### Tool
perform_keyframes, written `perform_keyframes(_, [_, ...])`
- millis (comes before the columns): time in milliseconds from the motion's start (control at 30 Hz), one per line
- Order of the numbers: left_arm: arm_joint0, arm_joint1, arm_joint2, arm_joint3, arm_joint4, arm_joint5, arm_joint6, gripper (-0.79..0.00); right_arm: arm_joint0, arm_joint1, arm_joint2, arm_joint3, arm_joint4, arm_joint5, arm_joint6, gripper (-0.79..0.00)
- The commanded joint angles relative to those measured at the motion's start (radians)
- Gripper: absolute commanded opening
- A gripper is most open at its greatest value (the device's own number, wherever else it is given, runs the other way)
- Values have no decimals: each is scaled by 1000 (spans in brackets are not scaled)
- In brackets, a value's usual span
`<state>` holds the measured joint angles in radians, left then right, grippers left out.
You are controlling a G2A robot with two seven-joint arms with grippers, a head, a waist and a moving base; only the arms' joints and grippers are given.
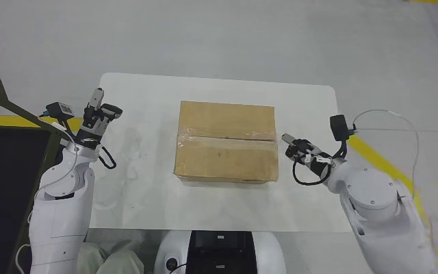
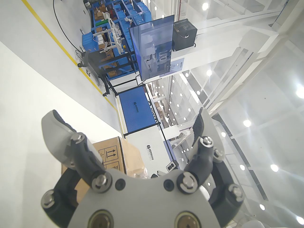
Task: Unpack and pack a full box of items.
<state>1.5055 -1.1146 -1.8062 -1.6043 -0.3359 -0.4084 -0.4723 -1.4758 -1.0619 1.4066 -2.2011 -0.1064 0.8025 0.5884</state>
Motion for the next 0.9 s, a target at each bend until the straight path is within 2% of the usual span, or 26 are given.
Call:
perform_keyframes(0, [0, 0, 0, 0, 0, 0, 0, 0, 2, 6, 11, -21, -32, 16, 18, -505])
perform_keyframes(33, [0, 0, 0, 0, 0, 0, 0, 0, 7, 9, 16, -31, -46, 20, 31, -551])
perform_keyframes(67, [0, 0, 0, 0, 0, 0, 0, 0, 13, 11, 21, -40, -58, 22, 45, -748])
perform_keyframes(100, [0, 0, 0, 0, 0, 0, 0, 0, 20, 14, 23, -44, -68, 25, 60, -785])
perform_keyframes(267, [0, 0, 0, 0, 0, 0, 0, 0, 92, 19, 2, -19, -65, -30, 128, -785])
perform_keyframes(533, [0, 0, 0, 0, 0, 0, 0, 0, 337, 5, -210, 93, -98, -89, 235, -785])
perform_keyframes(700, [0, 0, 0, 0, 0, 0, 0, 0, 456, -27, -324, 184, 5, -137, 213, -785])
perform_keyframes(867, [0, 0, 0, 0, 0, 0, 0, 0, 515, -68, -408, 254, 187, -174, 139, -785])
